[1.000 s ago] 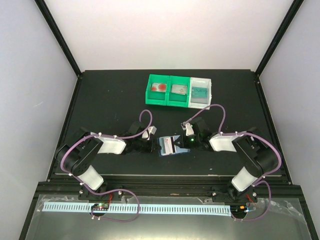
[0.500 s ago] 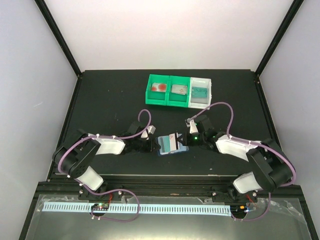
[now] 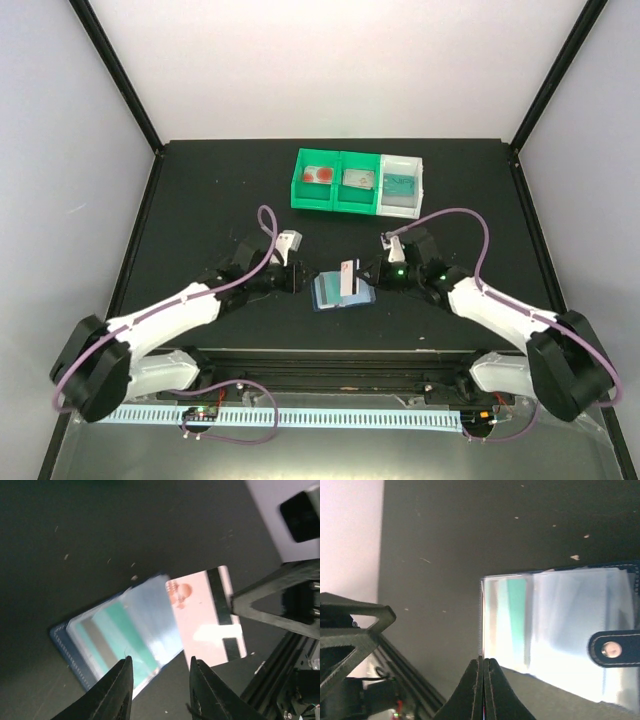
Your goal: Take the credit cards out of the card holder
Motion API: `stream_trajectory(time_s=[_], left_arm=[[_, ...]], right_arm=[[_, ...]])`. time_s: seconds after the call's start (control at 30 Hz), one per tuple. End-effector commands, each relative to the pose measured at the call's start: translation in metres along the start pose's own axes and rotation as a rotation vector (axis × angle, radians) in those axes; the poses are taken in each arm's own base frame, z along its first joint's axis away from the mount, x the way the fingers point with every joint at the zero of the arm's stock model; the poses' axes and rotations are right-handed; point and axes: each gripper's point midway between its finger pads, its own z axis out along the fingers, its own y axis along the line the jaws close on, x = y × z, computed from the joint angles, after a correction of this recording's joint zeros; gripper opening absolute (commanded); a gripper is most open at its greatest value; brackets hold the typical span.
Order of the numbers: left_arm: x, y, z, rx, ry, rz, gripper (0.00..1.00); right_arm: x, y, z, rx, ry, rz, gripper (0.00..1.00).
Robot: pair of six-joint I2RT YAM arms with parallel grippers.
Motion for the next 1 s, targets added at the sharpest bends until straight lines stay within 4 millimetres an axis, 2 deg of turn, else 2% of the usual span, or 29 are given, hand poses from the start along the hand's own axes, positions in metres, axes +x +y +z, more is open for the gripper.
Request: stream_trajectory(time_s=[0.0,0.1,0.23,0.33,0.43,0.6,0.73,0.97], left_arm=[[-0.022,-0.025,-0.026,0.028,-0.148,0.189,0.35],[-0.026,-0.046,-0.047,0.017,-0.291,0.391,0.36],[-0.018,-0.083,-0.07,0.083,-0.431,0.651,0.4],[-0.006,-0.105,-0.078,0.141,-0.483,0.826,0.42],[0.002,-0.118,-0.077,0.144,-0.489,0.954,0.45],[-0.001,-0.119,-0.064,0.013,-0.512,1.097,0.48],[-0.007,-0.118,-0.055,-0.086,-0.539,1.176,0.48],[-0.006,-0.122,-0.044,-0.153,-0.546,1.255,0.48]], right_arm=[[-0.006,0.023,-0.018,-0.056,-0.017,0.157,0.01],[-0.008,0.037,-0.029,-0.084,-0.014,0.191,0.01],[-0.011,0.055,-0.044,-0.161,-0.042,0.242,0.01],[-0.014,0.07,-0.057,-0.227,-0.071,0.248,0.01],[-0.016,0.084,-0.067,-0.282,-0.079,0.248,0.01],[-0.01,0.099,-0.073,-0.335,-0.049,0.245,0.01],[-0.005,0.096,-0.072,-0.325,-0.044,0.259,0.01],[0.0,0.097,-0.07,-0.342,-0.03,0.259,0.01]])
